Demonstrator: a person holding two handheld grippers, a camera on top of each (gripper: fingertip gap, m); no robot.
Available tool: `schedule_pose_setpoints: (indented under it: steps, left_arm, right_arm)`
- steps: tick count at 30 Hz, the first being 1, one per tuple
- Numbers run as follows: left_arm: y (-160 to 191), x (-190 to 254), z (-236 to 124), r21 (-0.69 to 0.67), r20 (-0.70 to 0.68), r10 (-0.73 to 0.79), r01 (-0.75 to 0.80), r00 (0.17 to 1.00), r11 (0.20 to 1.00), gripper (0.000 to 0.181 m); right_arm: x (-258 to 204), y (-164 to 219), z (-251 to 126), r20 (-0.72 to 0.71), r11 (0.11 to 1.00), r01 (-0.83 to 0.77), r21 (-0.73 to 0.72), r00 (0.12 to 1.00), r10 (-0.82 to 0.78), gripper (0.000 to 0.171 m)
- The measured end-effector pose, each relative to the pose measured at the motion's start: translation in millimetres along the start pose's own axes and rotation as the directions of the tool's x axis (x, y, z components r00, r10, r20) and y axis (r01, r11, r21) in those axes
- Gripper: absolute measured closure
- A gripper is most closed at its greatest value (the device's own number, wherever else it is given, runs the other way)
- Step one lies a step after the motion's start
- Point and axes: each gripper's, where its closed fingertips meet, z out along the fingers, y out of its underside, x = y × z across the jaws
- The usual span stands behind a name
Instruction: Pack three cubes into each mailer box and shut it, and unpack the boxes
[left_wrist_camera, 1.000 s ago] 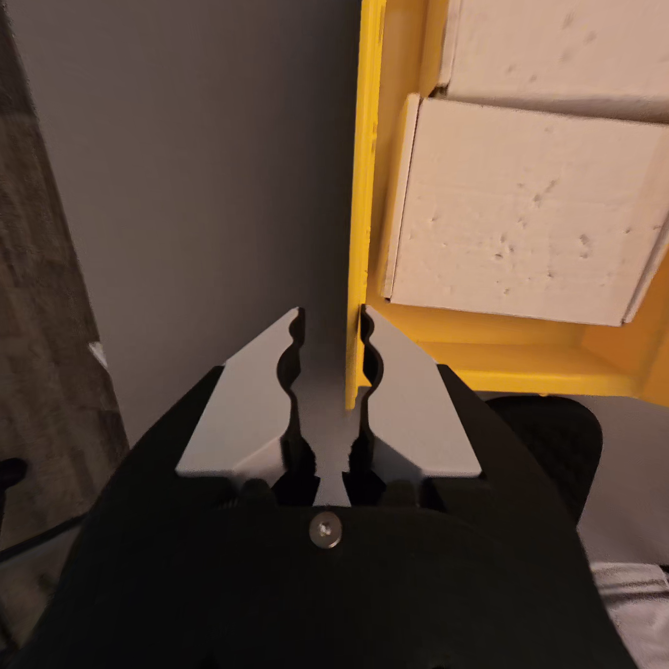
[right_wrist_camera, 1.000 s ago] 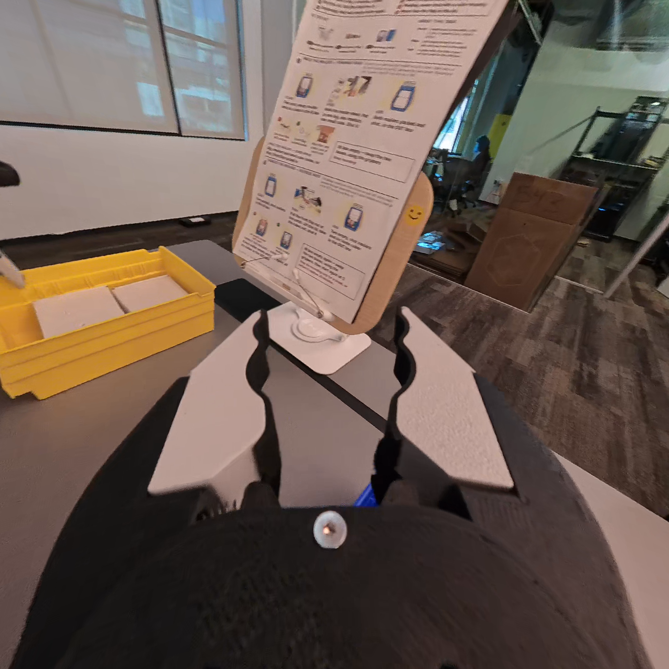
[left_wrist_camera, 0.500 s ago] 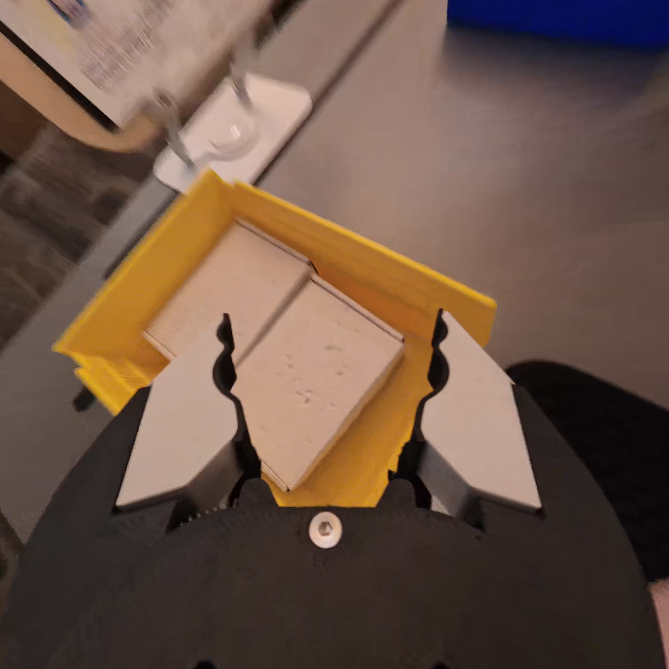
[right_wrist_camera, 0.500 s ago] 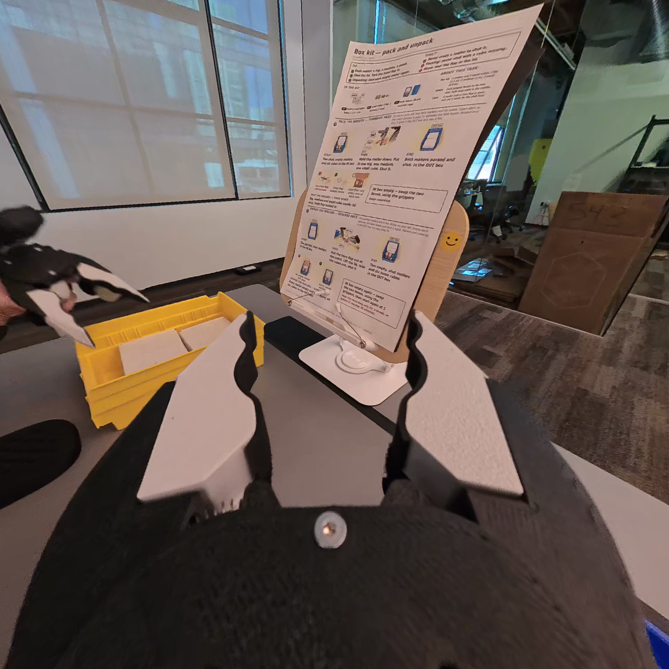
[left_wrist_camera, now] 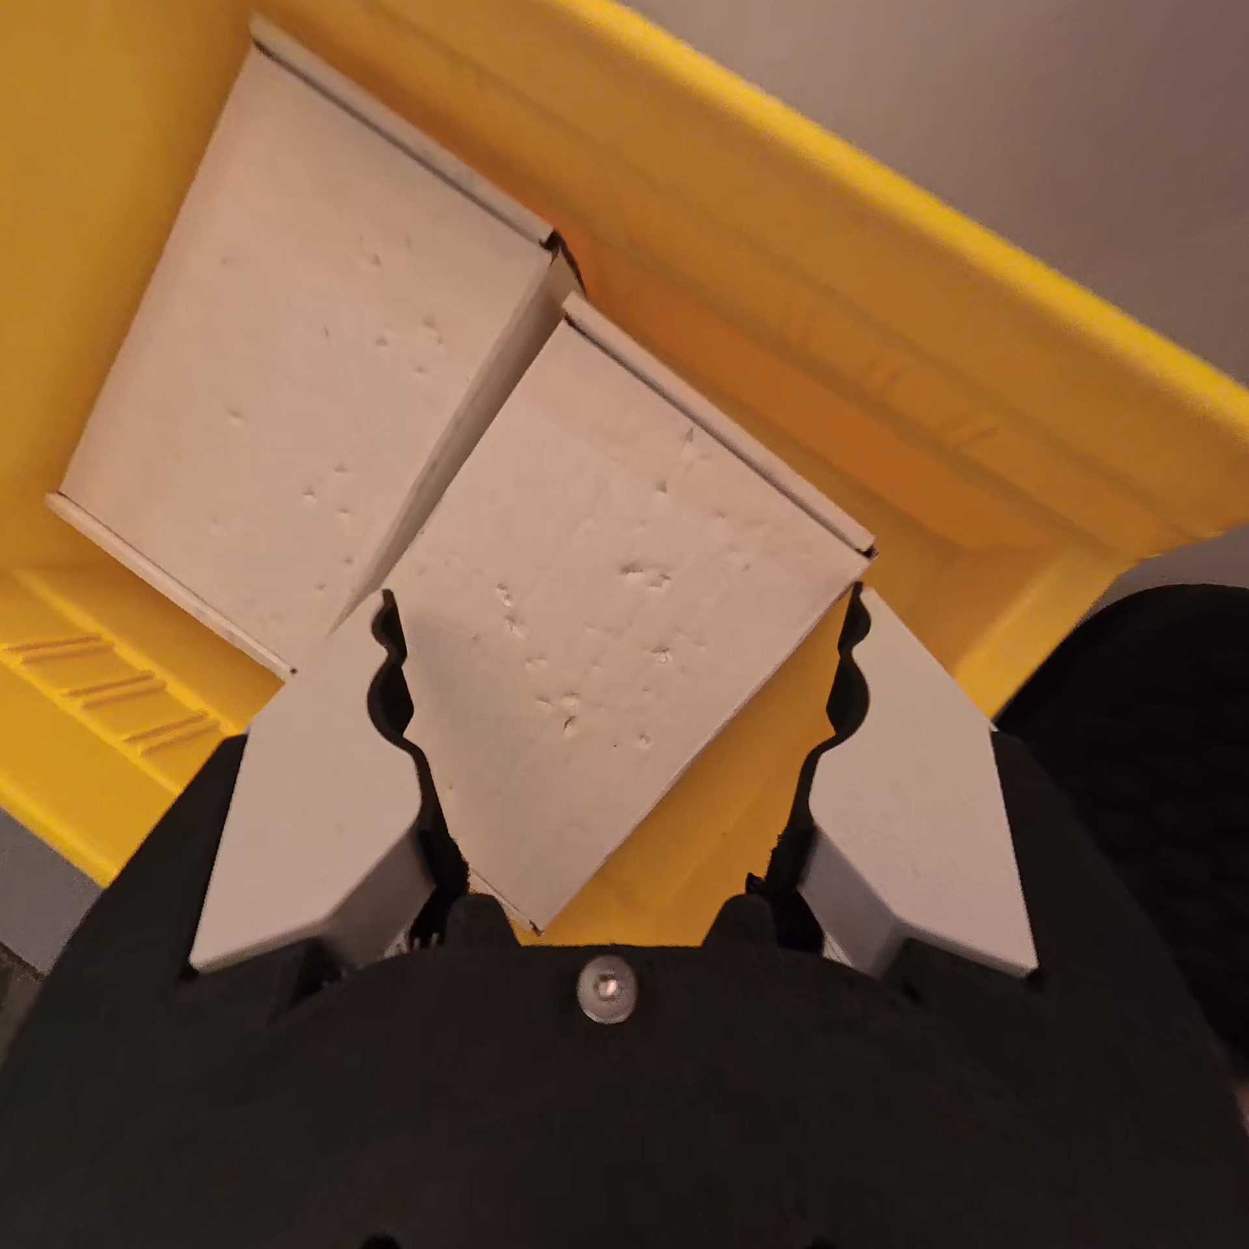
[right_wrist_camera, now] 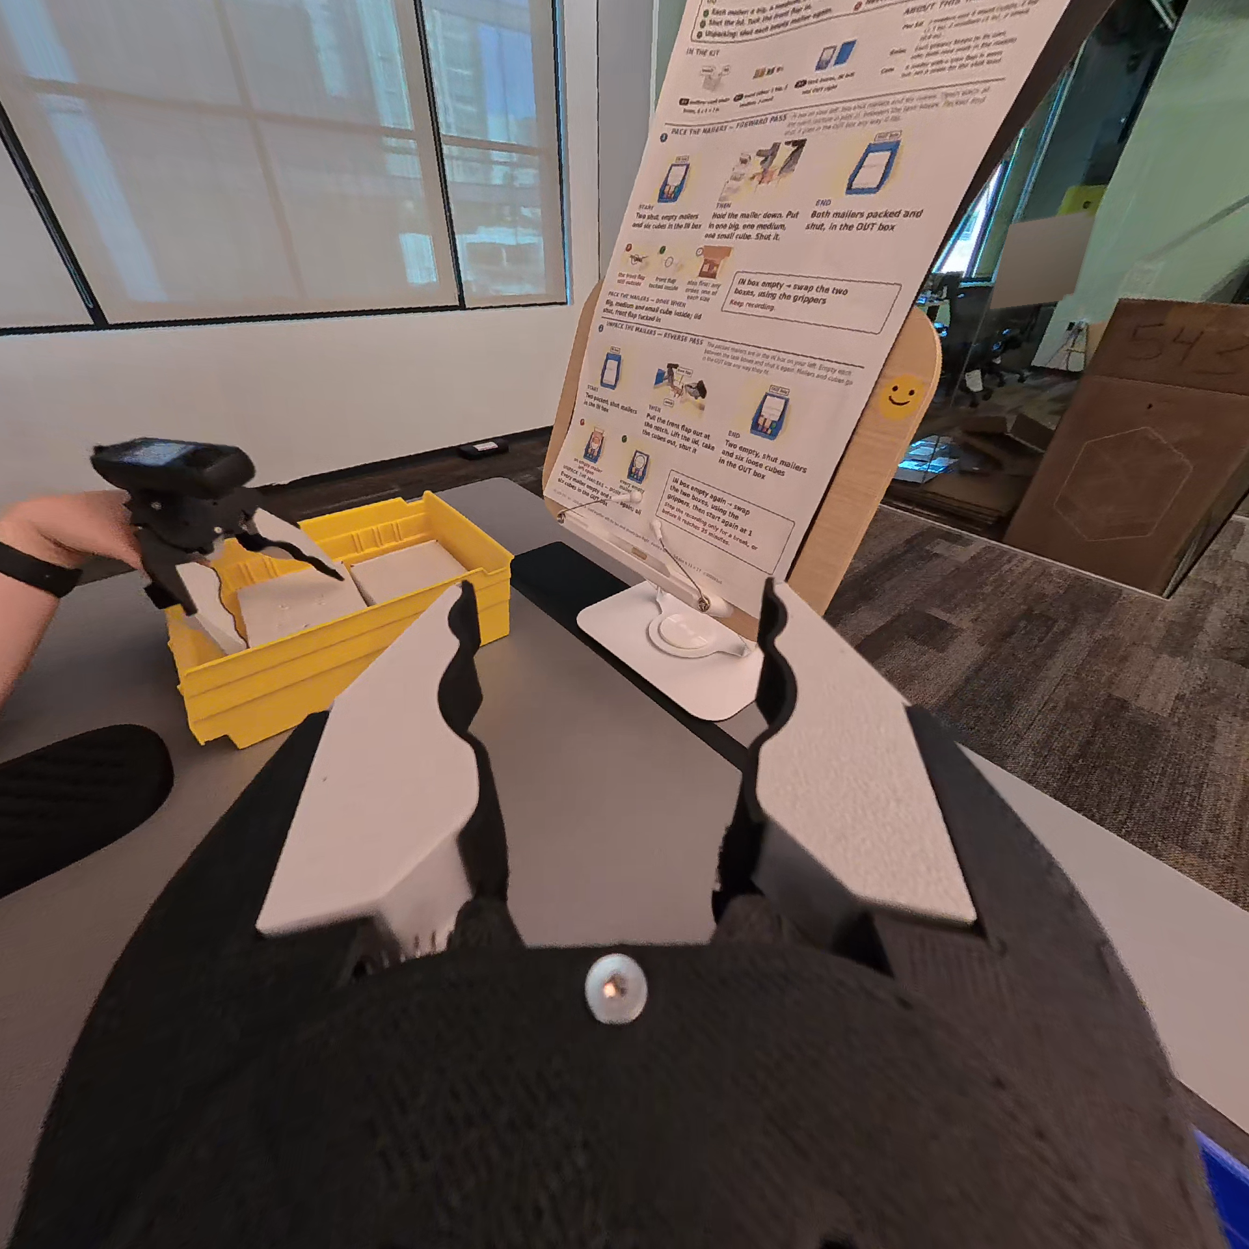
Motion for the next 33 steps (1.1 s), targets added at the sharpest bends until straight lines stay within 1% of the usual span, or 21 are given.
schedule_pose_setpoints:
  steps: [4, 9, 11, 13, 14, 17, 20, 23, 26, 30, 33]
  left_arm:
    - [8, 1, 7, -0.046, -0.012, -0.018, 0.017, 1.000, 0.999, 0.052]
    - [14, 4, 5, -0.127, 0.017, -0.022, 0.024, 1.000, 0.992, 0.056]
    - [17, 7, 3, -0.178, 0.032, -0.003, 0.009, 0.999, 0.984, 0.060]
    - [17, 9, 1, -0.195, 0.033, 0.021, -0.014, 0.999, 0.981, 0.065]
    - [16, 9, 0, -0.182, 0.033, 0.030, -0.023, 0.999, 0.983, 0.064]
    - [9, -1, -1, -0.106, 0.060, 0.054, -0.047, 0.997, 0.993, 0.049]
    - [6, 0, 0, -0.058, 0.032, 0.084, -0.082, 0.996, 0.995, 0.051]
    - [5, 1, 7, -0.038, -0.017, 0.087, -0.088, 0.996, 0.995, 0.047]
    - [9, 3, 13, -0.068, -0.055, 0.087, -0.090, 0.995, 0.994, 0.046]
    - [21, 1, 22, -0.164, -0.053, 0.111, -0.118, 0.992, 0.979, 0.040]
    - [22, 1, 26, -0.196, -0.056, 0.119, -0.128, 0.991, 0.972, 0.039]
  right_arm:
    - [1, 5, 1, 0.003, 1.000, -0.006, -0.019, 1.000, 0.006, 0.089]
    - [-1, 5, 3, 0.005, 1.000, 0.002, -0.023, 1.000, -0.002, 0.090]
    - [-2, 6, 4, 0.006, 1.000, 0.011, -0.029, 1.000, -0.011, 0.090]
    - [-3, 7, 5, 0.006, 0.999, 0.019, -0.035, 1.000, -0.019, 0.090]
    - [-4, 7, 6, 0.007, 0.999, 0.022, -0.038, 1.000, -0.021, 0.090]
    - [-5, 9, 8, 0.011, 0.999, 0.022, -0.046, 1.000, -0.021, 0.090]
    - [-6, 12, 11, 0.019, 0.998, 0.019, -0.055, 1.000, -0.018, 0.090]
    - [-7, 17, 14, 0.021, 0.997, 0.021, -0.071, 1.000, -0.020, 0.090]
    - [-8, 23, 18, 0.025, 0.995, 0.028, -0.097, 0.999, -0.025, 0.090]
    - [-8, 32, 24, 0.026, 0.991, 0.037, -0.129, 0.999, -0.034, 0.090]
    - [-8, 37, 27, 0.029, 0.988, 0.039, -0.146, 0.999, -0.035, 0.090]
